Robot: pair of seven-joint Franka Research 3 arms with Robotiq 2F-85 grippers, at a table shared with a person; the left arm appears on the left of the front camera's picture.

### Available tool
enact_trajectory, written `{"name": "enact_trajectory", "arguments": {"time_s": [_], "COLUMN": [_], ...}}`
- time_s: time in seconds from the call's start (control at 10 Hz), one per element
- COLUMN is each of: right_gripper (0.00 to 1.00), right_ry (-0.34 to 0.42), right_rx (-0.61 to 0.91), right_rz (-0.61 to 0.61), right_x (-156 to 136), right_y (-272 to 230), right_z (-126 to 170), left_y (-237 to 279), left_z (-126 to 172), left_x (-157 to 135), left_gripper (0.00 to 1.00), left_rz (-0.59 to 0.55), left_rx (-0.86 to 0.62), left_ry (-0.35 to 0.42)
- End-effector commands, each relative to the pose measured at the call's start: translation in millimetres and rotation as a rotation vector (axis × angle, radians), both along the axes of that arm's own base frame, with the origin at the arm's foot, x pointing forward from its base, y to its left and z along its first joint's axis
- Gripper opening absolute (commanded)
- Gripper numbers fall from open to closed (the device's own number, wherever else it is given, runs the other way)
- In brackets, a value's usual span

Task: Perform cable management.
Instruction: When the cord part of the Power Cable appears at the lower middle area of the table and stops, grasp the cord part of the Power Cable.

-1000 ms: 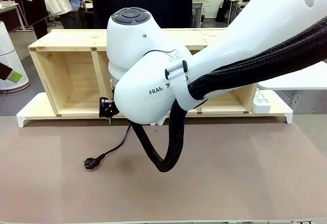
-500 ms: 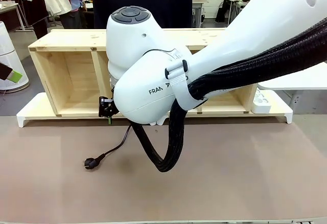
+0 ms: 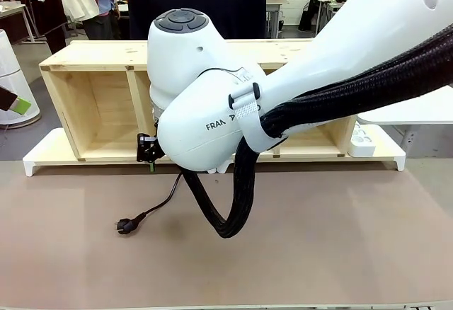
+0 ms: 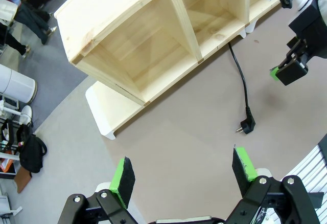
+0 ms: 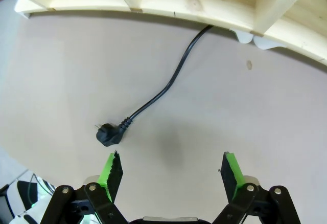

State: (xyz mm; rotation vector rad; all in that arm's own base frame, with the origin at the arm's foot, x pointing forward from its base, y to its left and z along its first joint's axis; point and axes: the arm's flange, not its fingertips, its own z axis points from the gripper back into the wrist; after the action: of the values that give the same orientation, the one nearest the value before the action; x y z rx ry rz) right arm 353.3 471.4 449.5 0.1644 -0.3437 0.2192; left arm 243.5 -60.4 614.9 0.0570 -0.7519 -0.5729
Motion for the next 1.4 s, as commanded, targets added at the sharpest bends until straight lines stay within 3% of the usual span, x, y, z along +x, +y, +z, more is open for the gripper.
{"name": "enact_trajectory", "arguments": {"time_s": [0.0, 0.2, 0.7, 1.3], "right_gripper": [1.00, 1.00, 1.00, 1.00], "right_ry": [0.042, 0.096, 0.226, 0.364], "right_rx": [0.056, 0.143, 0.132, 0.042], "right_rz": [0.012, -0.036, -0.218, -0.198], "right_x": [16, 23, 26, 31], "right_y": [20, 35, 68, 111], "right_z": [-10, -15, -44, -93], "left_y": [0, 0, 0, 0], "left_z": [1, 1, 1, 1], "left_x": [0, 0, 0, 0], "left_gripper": [1.00, 1.00, 1.00, 1.00], "left_rz": [0.005, 0.005, 0.005, 0.005], "left_rx": [-0.009, -0.009, -0.009, -0.009], "left_ry": [-0.003, -0.003, -0.003, -0.003]}}
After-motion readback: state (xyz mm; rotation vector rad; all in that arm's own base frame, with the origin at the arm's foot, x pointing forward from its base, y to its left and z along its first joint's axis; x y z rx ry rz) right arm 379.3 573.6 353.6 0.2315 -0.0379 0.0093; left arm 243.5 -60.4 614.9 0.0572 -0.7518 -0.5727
